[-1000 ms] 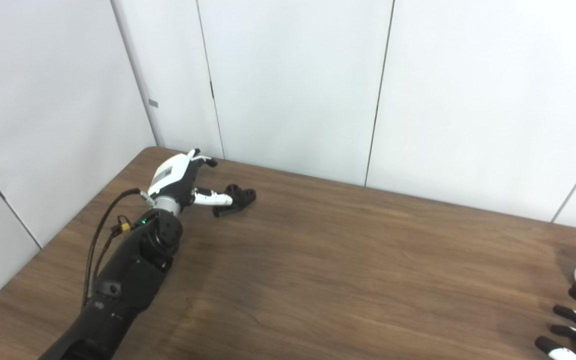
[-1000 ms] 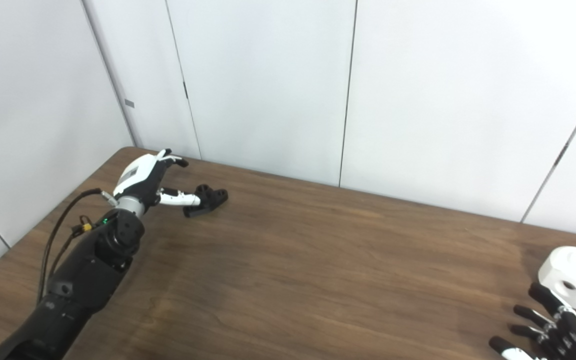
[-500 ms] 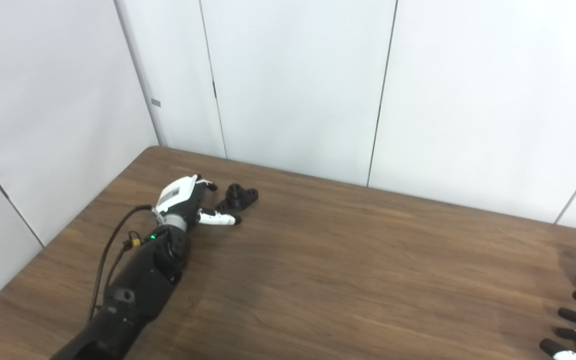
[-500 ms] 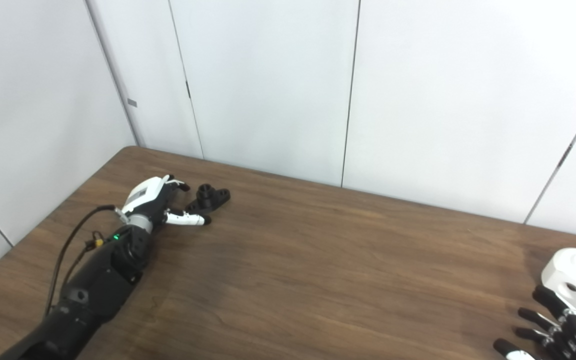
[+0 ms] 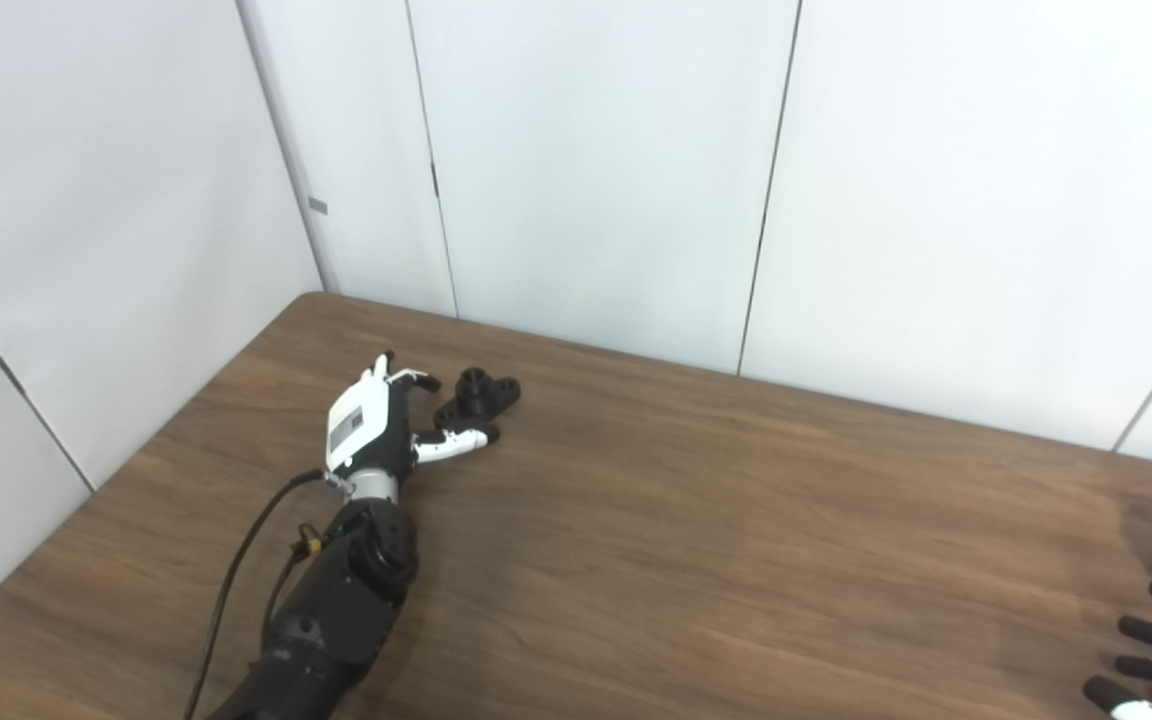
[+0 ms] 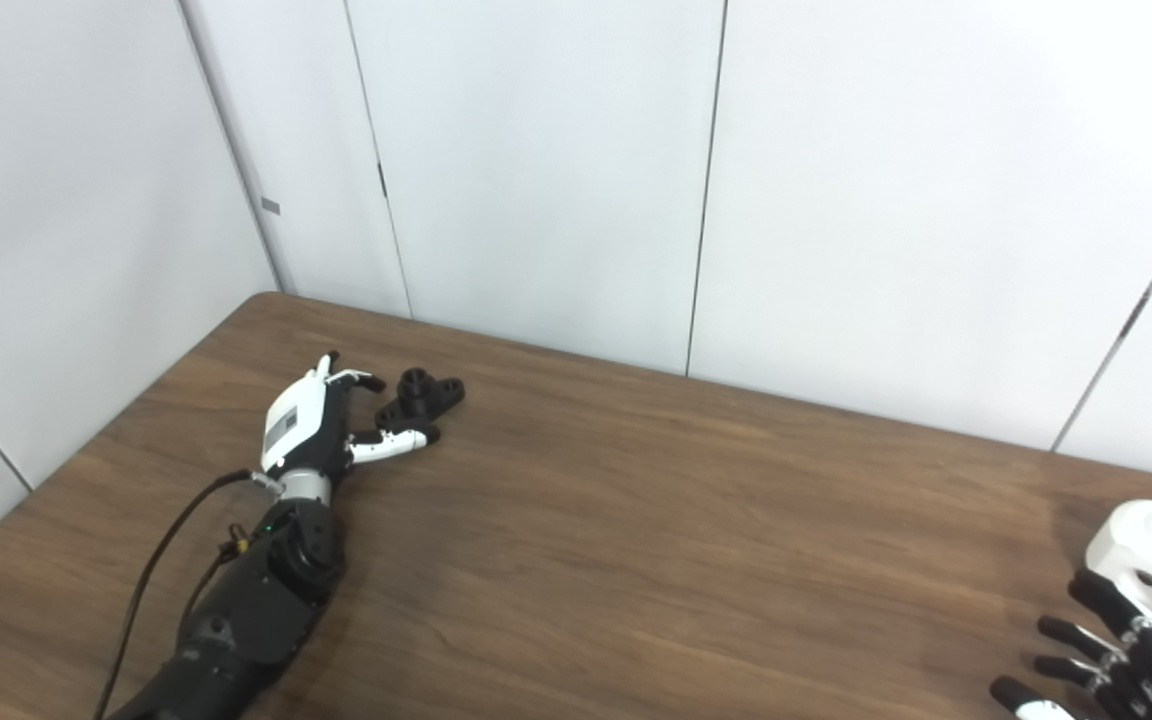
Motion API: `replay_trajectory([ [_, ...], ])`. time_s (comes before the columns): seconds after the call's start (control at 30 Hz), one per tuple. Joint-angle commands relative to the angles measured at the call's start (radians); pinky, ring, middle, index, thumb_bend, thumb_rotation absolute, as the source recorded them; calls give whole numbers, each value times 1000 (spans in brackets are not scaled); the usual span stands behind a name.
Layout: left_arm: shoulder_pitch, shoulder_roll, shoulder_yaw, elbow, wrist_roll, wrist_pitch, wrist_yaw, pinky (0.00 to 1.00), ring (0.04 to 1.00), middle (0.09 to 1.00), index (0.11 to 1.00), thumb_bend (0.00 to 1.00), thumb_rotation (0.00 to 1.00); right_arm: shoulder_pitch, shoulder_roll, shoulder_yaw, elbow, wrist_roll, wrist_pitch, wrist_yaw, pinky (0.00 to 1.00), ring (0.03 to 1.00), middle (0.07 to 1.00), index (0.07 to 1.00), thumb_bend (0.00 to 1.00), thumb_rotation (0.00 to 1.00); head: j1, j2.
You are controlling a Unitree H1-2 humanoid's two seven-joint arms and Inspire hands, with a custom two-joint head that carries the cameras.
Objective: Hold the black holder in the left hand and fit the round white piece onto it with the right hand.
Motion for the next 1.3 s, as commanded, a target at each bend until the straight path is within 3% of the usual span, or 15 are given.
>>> replay_trajectory([
  [0.0,-20,-21,-2,33,-25,-31,2,970,1000,1000,686,889,169,-16,-10,-10,-47,7,-5,-4,579,719,843,798,811,108,-2,2],
  [0.2,-22,-48,11,71,-74,-80,12,999,1000,1000,663,891,119,-13,-12,-10,-60,7,5,-3,561,700,831,789,815,100,-3,10],
  [0.67,-11,-61,-10,108,-84,-96,11,952,1000,1000,664,893,150,-6,-9,-15,-85,18,27,-3,584,718,843,795,777,39,-3,26],
  [0.8,-9,-60,-10,118,-93,-111,6,978,1000,1000,661,896,163,-7,-11,-14,-86,11,26,-3,581,720,846,795,770,22,-5,28],
  [0.83,-10,-60,-9,124,-94,-114,9,983,1000,999,642,884,146,-7,-12,-14,-84,7,23,-3,574,714,843,796,774,36,-5,28],
  [0.9,-16,-63,-11,140,-85,-106,26,980,1000,987,545,666,89,-7,-13,-14,-86,6,26,-3,568,710,841,796,782,61,-5,28],
  [0.97,-23,-65,-16,154,-67,-87,50,986,1000,963,500,561,66,-7,-13,-14,-90,2,29,-6,563,706,839,793,786,72,-5,28],
  [1.27,-26,-55,-43,166,-44,-69,74,1000,1000,912,484,525,57,-14,-14,-14,-93,-4,30,-7,573,706,847,793,781,110,-6,34],
])
